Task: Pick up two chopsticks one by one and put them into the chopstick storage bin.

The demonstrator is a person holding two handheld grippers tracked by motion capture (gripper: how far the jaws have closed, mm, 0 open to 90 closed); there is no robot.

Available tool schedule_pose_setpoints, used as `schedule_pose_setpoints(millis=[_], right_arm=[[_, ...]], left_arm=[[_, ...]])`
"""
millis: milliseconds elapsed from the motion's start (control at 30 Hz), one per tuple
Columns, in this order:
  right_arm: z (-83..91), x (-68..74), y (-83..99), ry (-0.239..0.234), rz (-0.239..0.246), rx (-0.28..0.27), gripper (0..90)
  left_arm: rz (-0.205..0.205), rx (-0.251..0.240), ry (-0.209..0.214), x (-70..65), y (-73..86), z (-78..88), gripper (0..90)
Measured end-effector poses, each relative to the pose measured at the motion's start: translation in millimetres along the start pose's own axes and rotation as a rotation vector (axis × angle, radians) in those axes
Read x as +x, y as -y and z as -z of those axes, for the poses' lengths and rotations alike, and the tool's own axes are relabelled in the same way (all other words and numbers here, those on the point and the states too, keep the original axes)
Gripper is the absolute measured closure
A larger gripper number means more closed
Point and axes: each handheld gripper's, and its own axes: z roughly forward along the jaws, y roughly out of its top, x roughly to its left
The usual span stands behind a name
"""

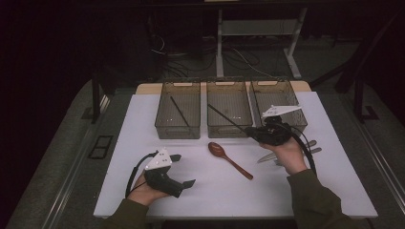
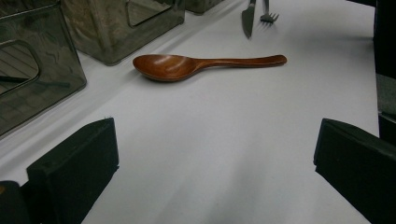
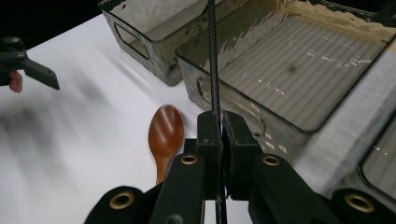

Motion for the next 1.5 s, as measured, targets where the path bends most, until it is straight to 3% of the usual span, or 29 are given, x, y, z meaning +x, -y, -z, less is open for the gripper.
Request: schedule_pose_setpoints(millis=[733,1267,1500], right_arm=[[-52.2,18.6,-53.1,0.003,-0.006,0.045,86.3],[-115.1,40.8,-100.1,0.036,0.011,0.120,86.3],[-142.3,48.9,-109.8,0.052,0.014,0.152,86.3]], left_arm=[[0.003,-0.009,-0.002,-1.4,-0.1,0.2,0.0],[0.000,-0.024,0.005,-1.1,-1.0,2.1,0.0],[-0.012,-0.018,0.012,-1.3,-1.6,2.7,0.0]])
